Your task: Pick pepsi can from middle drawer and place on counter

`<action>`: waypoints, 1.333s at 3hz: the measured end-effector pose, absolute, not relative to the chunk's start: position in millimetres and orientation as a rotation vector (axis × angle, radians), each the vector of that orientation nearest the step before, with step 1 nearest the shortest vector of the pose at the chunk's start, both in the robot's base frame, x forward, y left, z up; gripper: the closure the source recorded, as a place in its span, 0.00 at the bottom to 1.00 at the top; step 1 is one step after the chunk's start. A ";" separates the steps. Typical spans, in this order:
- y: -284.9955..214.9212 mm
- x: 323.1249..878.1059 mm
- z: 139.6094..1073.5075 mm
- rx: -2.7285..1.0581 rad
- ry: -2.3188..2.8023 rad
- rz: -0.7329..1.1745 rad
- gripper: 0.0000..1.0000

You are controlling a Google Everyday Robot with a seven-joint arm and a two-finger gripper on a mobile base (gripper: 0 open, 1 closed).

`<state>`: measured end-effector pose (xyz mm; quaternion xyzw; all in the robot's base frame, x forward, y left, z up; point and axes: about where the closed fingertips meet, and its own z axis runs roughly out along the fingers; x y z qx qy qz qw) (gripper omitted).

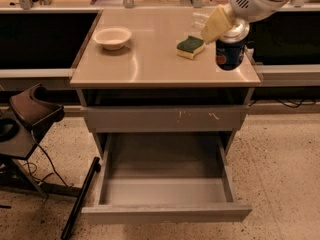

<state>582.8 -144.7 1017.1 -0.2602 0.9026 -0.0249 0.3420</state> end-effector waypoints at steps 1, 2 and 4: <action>-144.8 583.1 1017.1 -0.676 2.347 -0.065 1.00; -149.1 617.8 1021.3 -0.673 2.305 -0.076 1.00; -161.9 712.0 1029.2 -0.627 2.250 -0.050 1.00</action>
Offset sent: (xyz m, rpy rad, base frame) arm 0.0901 -0.0121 0.0104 0.0017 -0.1083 0.0084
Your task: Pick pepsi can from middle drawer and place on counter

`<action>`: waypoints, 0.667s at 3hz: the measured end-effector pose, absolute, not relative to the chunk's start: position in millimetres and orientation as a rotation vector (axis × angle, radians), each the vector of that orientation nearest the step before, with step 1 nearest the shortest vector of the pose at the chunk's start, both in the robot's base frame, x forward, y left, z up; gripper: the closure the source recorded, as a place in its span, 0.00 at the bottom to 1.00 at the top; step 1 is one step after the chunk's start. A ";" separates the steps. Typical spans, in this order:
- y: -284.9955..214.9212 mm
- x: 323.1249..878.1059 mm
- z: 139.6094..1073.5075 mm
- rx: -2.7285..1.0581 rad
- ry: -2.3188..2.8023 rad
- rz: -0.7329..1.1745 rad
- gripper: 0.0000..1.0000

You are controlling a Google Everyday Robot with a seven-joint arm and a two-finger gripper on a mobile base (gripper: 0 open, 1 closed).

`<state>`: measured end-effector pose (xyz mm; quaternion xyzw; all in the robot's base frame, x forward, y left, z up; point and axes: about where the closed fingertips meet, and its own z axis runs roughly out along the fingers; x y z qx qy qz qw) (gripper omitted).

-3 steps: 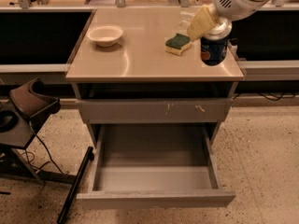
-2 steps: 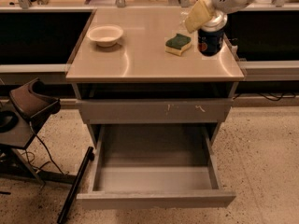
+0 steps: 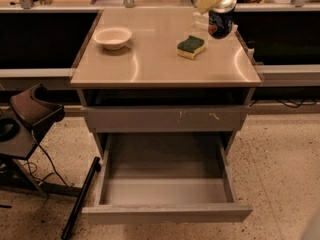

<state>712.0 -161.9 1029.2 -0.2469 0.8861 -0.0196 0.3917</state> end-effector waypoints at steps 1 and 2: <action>-180.1 753.5 1013.0 -0.557 2.287 -0.005 1.00; -188.2 781.3 982.6 -0.519 2.351 0.037 1.00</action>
Offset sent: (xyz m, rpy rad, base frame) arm 0.1186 -0.0480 -0.0646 0.1196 0.1667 -0.1035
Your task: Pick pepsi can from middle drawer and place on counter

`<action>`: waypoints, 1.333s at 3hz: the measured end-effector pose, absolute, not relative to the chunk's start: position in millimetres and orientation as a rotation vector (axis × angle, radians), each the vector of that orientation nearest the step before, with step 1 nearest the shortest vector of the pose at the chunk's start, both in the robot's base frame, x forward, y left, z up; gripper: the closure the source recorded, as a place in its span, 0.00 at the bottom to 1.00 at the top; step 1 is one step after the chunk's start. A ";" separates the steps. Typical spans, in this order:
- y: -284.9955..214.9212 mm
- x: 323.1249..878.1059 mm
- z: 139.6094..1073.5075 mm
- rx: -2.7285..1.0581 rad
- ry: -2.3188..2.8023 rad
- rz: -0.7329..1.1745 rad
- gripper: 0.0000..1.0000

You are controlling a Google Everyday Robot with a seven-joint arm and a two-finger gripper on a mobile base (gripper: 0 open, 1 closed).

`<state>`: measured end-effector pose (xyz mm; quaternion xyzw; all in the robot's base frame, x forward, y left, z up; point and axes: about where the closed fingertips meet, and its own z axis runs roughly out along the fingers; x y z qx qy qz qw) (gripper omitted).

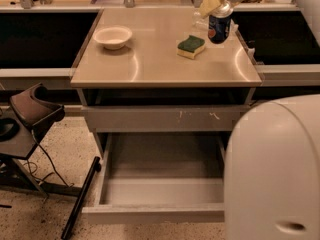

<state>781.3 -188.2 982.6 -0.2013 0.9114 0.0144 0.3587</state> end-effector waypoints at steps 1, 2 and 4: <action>-189.9 795.4 949.4 -0.514 2.426 0.065 1.00; -187.4 799.6 917.5 -0.539 2.511 0.080 1.00; -186.1 800.5 913.4 -0.545 2.520 0.081 0.58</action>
Offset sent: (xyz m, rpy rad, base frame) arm 0.0523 -0.0134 -0.0725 -0.0171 0.2688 0.0108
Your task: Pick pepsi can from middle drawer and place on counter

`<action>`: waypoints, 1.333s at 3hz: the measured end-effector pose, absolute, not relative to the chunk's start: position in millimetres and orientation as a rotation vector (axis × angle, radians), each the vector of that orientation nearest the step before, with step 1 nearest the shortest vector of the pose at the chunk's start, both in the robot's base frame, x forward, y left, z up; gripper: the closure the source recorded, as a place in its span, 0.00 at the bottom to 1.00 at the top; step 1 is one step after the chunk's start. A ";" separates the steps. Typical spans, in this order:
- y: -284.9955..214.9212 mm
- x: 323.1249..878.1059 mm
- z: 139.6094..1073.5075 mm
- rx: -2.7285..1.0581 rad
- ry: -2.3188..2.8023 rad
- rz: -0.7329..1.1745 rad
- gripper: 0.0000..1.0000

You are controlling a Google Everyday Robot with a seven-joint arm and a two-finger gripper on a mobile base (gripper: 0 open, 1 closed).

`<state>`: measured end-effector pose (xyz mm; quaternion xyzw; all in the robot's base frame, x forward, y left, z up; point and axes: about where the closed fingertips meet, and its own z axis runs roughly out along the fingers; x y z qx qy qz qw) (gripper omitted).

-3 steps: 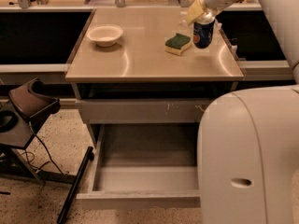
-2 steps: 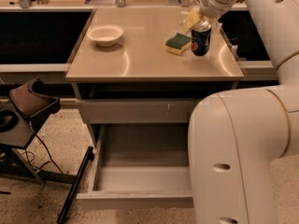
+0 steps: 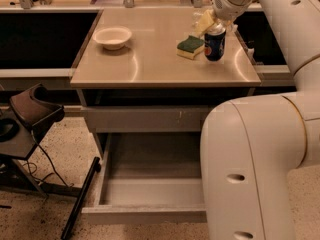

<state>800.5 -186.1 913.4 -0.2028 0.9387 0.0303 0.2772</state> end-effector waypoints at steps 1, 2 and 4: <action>-186.0 800.5 913.4 -0.545 2.520 0.081 0.35; -186.0 800.5 913.4 -0.545 2.520 0.081 0.12; -186.0 800.5 913.3 -0.545 2.521 0.081 0.00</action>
Offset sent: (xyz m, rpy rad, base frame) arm 0.0000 0.0000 0.0000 0.0000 0.0000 0.0000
